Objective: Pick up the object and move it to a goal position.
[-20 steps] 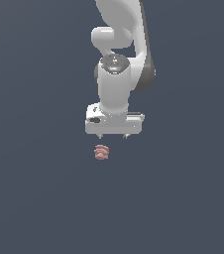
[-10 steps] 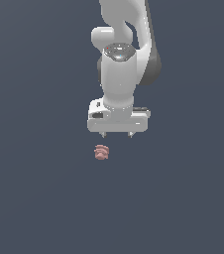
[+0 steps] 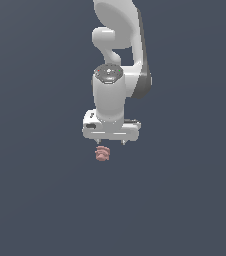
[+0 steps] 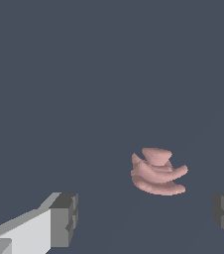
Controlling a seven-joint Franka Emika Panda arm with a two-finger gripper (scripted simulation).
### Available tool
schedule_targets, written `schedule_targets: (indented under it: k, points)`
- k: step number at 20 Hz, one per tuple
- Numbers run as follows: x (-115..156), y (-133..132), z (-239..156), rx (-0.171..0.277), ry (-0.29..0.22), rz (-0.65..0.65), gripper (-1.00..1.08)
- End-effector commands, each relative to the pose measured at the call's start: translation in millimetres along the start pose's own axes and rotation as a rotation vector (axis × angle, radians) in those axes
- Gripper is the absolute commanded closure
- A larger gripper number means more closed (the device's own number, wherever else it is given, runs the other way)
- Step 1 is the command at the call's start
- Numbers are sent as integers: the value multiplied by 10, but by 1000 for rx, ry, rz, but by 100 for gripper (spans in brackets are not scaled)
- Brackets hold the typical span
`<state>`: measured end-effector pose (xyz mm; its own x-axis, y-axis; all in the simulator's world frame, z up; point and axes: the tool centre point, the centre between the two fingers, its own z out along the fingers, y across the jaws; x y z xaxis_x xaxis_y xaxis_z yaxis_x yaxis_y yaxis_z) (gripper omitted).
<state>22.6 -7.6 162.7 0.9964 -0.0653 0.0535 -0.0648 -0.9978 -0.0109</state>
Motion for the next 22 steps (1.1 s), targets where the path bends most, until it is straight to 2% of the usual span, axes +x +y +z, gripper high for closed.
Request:
schedule_targets:
  k: [1,9,16,22]
  points:
    - [-40,143,222,-3,-17,33,-92]
    - [-149,430,661,-13,-50,100,-92]
    - [-162,445,716,-13,-53,102,-92]
    - [-187,452,989,-14,-53,104,-92]
